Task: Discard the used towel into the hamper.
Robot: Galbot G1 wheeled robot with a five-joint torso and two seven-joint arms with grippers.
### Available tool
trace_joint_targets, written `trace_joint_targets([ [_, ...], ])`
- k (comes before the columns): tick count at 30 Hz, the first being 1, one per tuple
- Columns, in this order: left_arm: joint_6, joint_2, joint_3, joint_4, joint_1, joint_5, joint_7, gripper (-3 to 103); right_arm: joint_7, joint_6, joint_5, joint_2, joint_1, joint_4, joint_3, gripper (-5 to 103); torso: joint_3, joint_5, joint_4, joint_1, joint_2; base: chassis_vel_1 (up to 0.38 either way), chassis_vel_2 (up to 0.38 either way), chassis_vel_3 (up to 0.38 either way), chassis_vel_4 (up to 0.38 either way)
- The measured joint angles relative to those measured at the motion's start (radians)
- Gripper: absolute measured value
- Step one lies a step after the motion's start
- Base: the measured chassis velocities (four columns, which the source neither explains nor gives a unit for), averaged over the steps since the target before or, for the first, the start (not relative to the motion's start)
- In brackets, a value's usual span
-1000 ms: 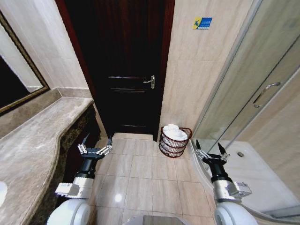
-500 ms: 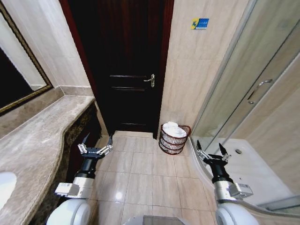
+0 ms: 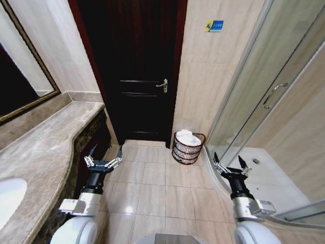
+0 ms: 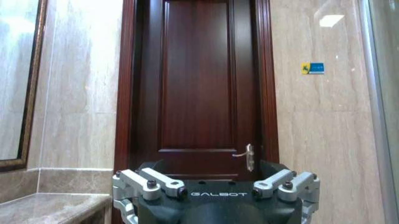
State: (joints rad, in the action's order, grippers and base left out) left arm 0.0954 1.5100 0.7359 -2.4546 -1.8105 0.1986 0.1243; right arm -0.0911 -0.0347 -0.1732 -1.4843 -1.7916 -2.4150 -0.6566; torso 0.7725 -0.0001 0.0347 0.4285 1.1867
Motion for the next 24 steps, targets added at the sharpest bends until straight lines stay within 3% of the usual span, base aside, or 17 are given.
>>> trace_joint_targets([
  [24,-0.002,0.004,-0.003,-0.003,0.001,-0.004,0.0,100,0.001,-0.001,-0.002,0.004,0.001,0.0,-0.002,100,0.0,0.0002,-0.0001,0.0,0.0,0.065,-0.068,-0.07,0.059],
])
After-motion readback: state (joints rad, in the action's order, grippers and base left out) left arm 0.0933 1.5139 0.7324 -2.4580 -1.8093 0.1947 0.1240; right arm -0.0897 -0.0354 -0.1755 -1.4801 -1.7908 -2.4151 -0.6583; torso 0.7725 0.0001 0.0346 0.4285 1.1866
